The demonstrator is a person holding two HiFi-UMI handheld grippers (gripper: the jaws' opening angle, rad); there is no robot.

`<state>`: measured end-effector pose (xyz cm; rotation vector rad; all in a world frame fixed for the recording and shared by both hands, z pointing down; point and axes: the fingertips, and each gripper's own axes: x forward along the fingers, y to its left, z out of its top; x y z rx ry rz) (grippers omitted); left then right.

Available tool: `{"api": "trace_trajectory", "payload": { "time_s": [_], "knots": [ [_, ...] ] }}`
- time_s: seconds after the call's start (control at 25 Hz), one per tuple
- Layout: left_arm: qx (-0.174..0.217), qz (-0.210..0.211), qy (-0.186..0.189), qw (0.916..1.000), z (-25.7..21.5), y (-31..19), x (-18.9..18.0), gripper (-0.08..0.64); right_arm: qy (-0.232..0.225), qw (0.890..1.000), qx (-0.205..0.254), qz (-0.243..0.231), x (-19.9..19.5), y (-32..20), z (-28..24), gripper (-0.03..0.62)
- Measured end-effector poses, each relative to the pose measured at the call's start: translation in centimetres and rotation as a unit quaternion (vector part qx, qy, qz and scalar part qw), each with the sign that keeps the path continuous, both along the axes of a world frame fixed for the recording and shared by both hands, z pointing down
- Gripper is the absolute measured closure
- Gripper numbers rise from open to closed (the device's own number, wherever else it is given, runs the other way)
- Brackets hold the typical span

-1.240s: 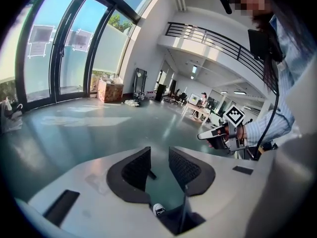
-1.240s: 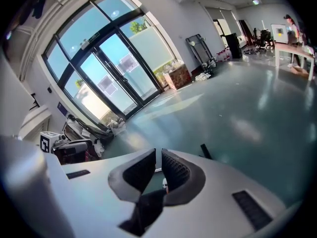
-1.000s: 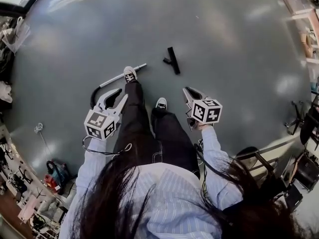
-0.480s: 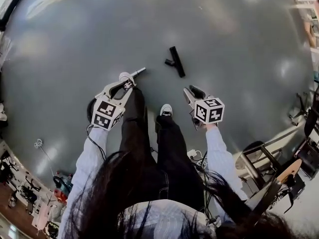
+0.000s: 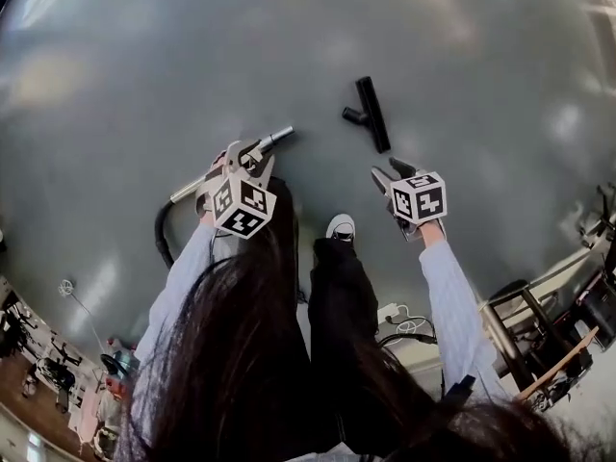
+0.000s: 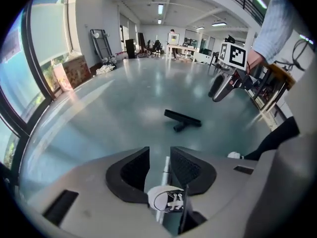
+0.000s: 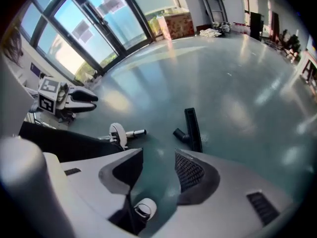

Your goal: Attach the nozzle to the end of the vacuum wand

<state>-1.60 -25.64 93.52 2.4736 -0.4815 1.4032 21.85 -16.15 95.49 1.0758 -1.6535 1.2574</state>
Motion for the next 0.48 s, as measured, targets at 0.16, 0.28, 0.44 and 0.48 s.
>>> {"api": "trace_trajectory", "payload": {
  "time_s": [0.16, 0.28, 0.44, 0.48],
  "knots": [
    [0.036, -0.024, 0.024, 0.9988, 4.3, -0.8, 0.7, 0.451, 0.069, 0.996, -0.010, -0.052, 2.5, -1.5, 8.3, 0.368],
    [0.014, -0.053, 0.050, 0.9972, 6.6, -0.3, 1.1, 0.451, 0.110, 0.991, -0.015, -0.076, 4.6, -2.8, 13.3, 0.360],
    [0.000, -0.049, 0.062, 0.9969, 9.9, -0.2, 0.9, 0.451, 0.135, 0.987, -0.022, -0.079, 6.0, -4.0, 19.1, 0.350],
    [-0.003, -0.048, 0.065, 0.9967, 10.7, -0.1, 0.5, 0.451, 0.138, 0.987, -0.026, -0.080, 5.8, -4.1, 20.6, 0.347]
  ]
}}
